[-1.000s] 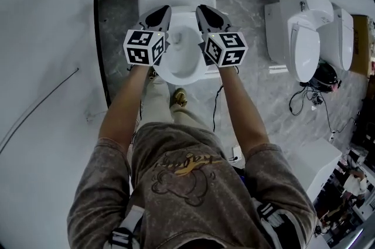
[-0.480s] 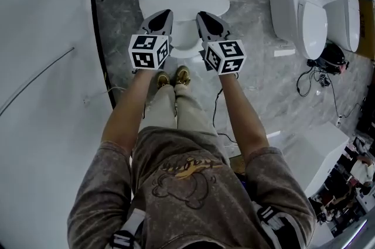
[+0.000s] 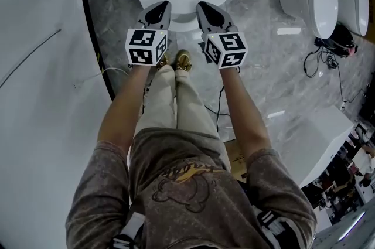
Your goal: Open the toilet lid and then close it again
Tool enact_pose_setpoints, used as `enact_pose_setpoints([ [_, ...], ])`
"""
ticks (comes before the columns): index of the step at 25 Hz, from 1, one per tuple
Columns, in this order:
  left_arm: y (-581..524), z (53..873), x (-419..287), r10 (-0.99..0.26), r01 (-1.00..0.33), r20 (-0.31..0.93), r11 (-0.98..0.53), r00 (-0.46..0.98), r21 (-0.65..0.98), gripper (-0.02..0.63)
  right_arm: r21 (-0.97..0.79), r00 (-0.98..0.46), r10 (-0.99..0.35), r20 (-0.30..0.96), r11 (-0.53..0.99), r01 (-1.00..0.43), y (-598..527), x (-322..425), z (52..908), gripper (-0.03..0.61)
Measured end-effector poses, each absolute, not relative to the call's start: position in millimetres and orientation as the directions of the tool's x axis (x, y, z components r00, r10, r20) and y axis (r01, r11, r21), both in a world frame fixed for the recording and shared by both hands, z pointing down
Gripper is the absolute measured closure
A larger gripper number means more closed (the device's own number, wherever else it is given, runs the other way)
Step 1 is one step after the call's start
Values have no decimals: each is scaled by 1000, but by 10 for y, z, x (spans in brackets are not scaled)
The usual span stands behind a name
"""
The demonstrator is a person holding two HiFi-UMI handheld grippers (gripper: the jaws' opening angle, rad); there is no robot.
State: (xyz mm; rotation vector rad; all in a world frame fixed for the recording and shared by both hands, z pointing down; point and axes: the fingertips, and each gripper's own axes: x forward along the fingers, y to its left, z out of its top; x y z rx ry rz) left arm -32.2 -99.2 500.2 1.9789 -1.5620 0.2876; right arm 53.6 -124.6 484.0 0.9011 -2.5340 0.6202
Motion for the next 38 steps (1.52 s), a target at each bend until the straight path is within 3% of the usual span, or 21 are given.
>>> enact_pose_setpoints([
  [23,-268,6826,-29,-745,-925,586,-111,319,362,604,-333,-684,-472,556,628,-703,-532,861,6740,541],
  [38,-218,7405,-25,-713,-927,625,-93,318,364,604,-335,-656,-457,601,600,-726,-468,858,7373,541],
])
